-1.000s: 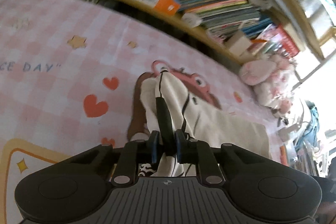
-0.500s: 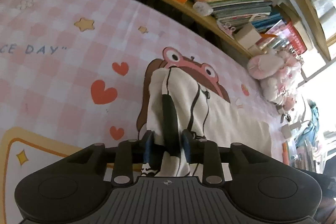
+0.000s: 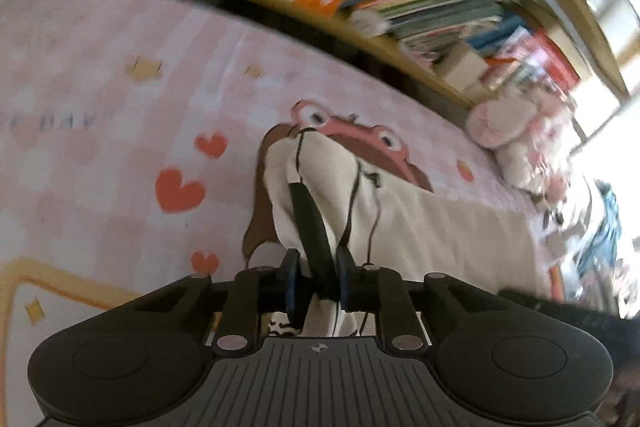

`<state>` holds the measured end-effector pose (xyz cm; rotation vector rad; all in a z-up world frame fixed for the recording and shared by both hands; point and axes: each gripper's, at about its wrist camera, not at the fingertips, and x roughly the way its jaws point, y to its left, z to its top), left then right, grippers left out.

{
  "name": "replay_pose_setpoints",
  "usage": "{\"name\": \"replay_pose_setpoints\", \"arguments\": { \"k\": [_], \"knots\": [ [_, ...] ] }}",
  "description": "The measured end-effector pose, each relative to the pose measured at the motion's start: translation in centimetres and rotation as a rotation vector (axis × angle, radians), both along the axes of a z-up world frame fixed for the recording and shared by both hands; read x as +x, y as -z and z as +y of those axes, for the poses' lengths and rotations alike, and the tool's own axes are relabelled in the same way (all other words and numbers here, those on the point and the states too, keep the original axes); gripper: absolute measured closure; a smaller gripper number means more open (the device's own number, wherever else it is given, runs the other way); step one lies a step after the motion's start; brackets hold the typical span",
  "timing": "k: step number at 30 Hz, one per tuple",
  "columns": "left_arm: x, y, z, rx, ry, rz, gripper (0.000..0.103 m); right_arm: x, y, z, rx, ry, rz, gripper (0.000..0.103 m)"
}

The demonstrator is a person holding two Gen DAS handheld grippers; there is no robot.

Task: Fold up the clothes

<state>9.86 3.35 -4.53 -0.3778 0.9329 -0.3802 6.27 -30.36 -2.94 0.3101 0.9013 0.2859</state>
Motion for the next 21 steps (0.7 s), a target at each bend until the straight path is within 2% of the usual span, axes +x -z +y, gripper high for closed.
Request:
{"name": "replay_pose_setpoints", "arguments": {
  "k": [3,6,8,10,12,17,21],
  "knots": [
    [-0.1,0.0,0.3,-0.014,0.006,0.015,0.085,0.0,0.1,-0.2,-0.011,-0.003,0.025,0.085],
    [0.2,0.2,0.8,-0.042,0.008,0.041,0.083,0.3,1.1,-1.2,0.04,0.031,0.086,0.084],
    [0.3,0.4,1.0,-0.052,0.011,0.052,0.082,0.4,1.7,-1.9,0.075,0.058,0.12,0.08],
    [0.5,0.6,1.1,-0.063,0.009,0.065,0.081,0.5,2.2,-2.5,0.102,0.082,0.143,0.069],
    [0.6,1.0,1.3,-0.076,0.0,0.083,0.078,0.5,2.6,-3.1,0.125,0.101,0.16,0.066],
    [0.9,1.9,1.6,-0.106,-0.027,0.117,0.071,0.7,3.4,-3.4,0.181,0.117,0.183,0.063],
    [1.0,2.4,1.7,-0.136,-0.039,0.123,0.068,0.9,3.5,-3.3,0.185,0.104,0.181,0.063]
  ]
}}
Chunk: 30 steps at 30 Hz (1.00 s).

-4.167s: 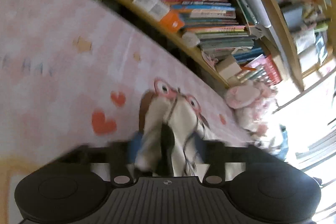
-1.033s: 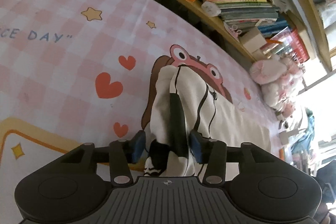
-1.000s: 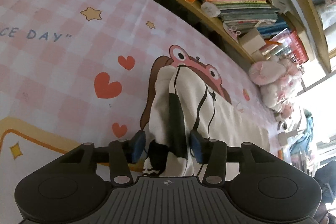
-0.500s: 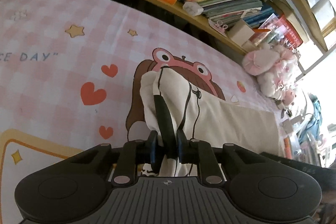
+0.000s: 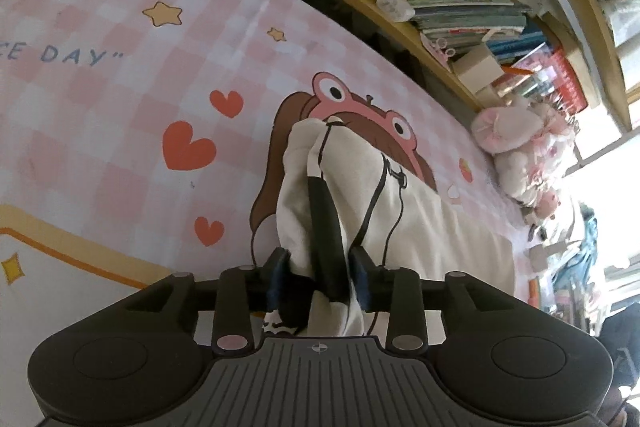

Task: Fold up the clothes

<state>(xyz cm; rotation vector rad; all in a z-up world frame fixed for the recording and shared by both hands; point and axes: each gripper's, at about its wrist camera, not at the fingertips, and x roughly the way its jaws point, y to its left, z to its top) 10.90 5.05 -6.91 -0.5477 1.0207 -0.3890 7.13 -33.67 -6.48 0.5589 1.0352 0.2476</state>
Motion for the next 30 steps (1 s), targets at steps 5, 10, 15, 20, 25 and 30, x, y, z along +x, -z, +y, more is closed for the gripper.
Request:
{"name": "replay_pose_setpoints", "arguments": {
  "k": [5,10,15,20,25,30],
  "knots": [
    [0.1,0.1,0.0,-0.014,-0.008,-0.003,0.07,0.2,0.1,0.4,-0.007,-0.02,-0.004,0.069],
    [-0.2,-0.1,-0.1,-0.008,-0.002,-0.025,0.084,0.1,0.1,0.6,-0.002,-0.024,-0.006,0.081],
    [-0.9,-1.2,0.4,-0.048,-0.007,-0.052,0.09,-0.7,-1.0,0.5,0.004,-0.015,-0.051,0.085],
    [-1.5,-2.4,0.5,-0.073,-0.001,-0.078,0.091,-1.1,-2.2,0.7,-0.008,-0.019,-0.087,0.086],
    [-2.0,-3.4,0.8,-0.103,-0.008,-0.1,0.091,-1.5,-3.7,0.6,0.002,-0.022,-0.117,0.086],
    [-1.8,-4.3,1.2,-0.118,-0.016,-0.121,0.091,-1.3,-4.8,1.0,0.001,-0.035,-0.141,0.086]
  ]
}}
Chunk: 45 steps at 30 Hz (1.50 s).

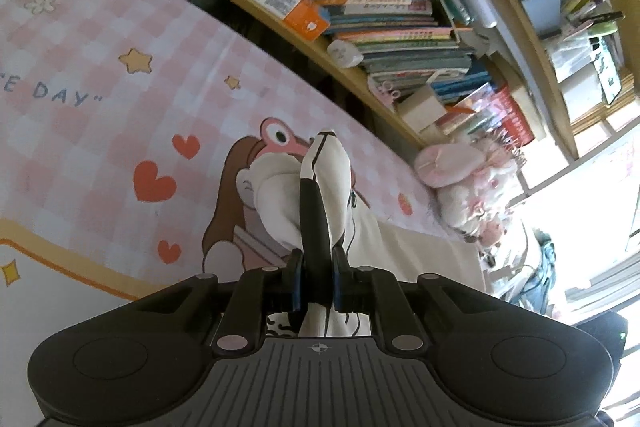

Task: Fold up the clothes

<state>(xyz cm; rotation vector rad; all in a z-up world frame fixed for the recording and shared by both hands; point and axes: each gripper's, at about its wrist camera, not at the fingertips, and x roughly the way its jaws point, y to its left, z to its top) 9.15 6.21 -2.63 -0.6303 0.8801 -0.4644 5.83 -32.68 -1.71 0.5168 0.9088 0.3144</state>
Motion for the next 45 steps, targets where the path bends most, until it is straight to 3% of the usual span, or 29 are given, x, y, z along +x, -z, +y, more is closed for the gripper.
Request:
{"name": "replay_pose_setpoints", "arguments": {
  "k": [20,45],
  "knots": [
    [5.2,-1.9,2.0,0.014,-0.02,-0.035,0.091,5.6,-2.3,3.2,-0.043,-0.073,-0.072,0.086],
    [18.0,-0.1,1.4,0.048,0.011,-0.048,0.091,18.0,0.1,5.3,-0.077,-0.077,-0.131,0.086]
  ]
}}
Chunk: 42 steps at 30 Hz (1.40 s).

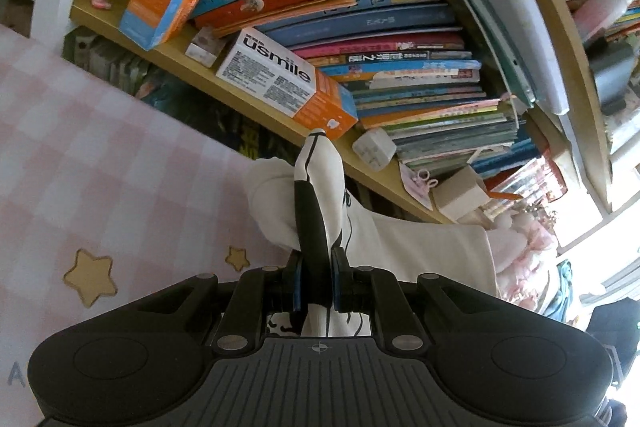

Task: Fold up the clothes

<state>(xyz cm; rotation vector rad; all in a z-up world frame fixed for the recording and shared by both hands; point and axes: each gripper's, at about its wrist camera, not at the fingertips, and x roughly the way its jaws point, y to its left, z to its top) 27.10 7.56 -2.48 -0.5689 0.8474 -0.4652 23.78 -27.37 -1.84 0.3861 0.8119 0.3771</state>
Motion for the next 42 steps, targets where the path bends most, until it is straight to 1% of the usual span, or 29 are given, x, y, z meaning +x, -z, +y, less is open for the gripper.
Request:
{"name": "replay_pose_setpoints", "arguments": {
  "k": [3,8,10,13,15,17,19,20,22,23,25,27,28,29,30,35,39,42],
  "knots": [
    [1.0,0.5,-0.1,-0.008,0.002,-0.006,0.091,0.9,0.4,0.0,0.002,0.006,-0.004,0.086],
    [2.4,1.2,0.0,-0.027,0.001,-0.011,0.091,2.0,1.6,-0.4,0.043,0.035,-0.003,0.086],
    [2.9,1.6,-0.1,-0.023,0.0,-0.003,0.091,2.3,2.2,-0.5,0.055,0.048,0.006,0.086],
    [3.5,2.3,0.0,-0.01,-0.007,0.012,0.09,2.5,3.5,-0.6,0.073,0.073,0.031,0.086],
    [3.7,2.9,0.3,-0.018,-0.019,0.031,0.09,2.7,4.5,-0.9,0.089,0.098,0.056,0.086],
    [3.8,3.5,0.5,-0.03,-0.031,0.052,0.089,2.8,5.6,-1.6,0.134,0.122,0.083,0.085],
    [3.8,3.9,0.7,-0.038,-0.047,0.069,0.088,2.8,6.3,-2.2,0.183,0.142,0.1,0.082],
    [3.8,4.0,0.8,-0.042,-0.056,0.077,0.084,2.8,6.5,-2.3,0.197,0.148,0.106,0.081],
    [3.7,4.3,0.8,-0.046,-0.073,0.087,0.083,2.9,6.8,-2.5,0.215,0.157,0.116,0.077],
    [3.7,4.4,0.8,-0.047,-0.082,0.091,0.08,2.9,6.9,-2.5,0.221,0.159,0.122,0.075],
    [3.5,4.2,0.6,-0.024,-0.095,0.094,0.076,3.0,6.9,-2.6,0.233,0.162,0.128,0.074],
    [3.1,3.8,0.6,0.003,-0.108,0.088,0.067,3.1,6.8,-2.6,0.23,0.165,0.132,0.068],
    [2.9,3.5,0.5,0.017,-0.115,0.085,0.065,3.0,6.5,-2.6,0.219,0.173,0.132,0.061],
    [2.6,3.2,0.6,0.035,-0.121,0.075,0.06,2.8,6.1,-2.7,0.199,0.185,0.128,0.057],
    [2.2,2.8,0.6,0.054,-0.126,0.064,0.058,2.6,5.8,-2.9,0.184,0.194,0.124,0.054],
    [-0.4,1.2,1.2,0.12,-0.131,0.017,0.057,0.7,4.1,-3.8,0.171,0.219,0.099,0.052],
    [-3.2,0.3,1.2,0.158,-0.13,-0.012,0.048,-1.7,2.3,-3.3,0.093,0.202,0.062,0.05],
    [-5.4,-0.3,0.9,0.176,-0.126,-0.026,0.046,-3.7,1.2,-2.8,0.036,0.179,0.036,0.05]
  ]
}}
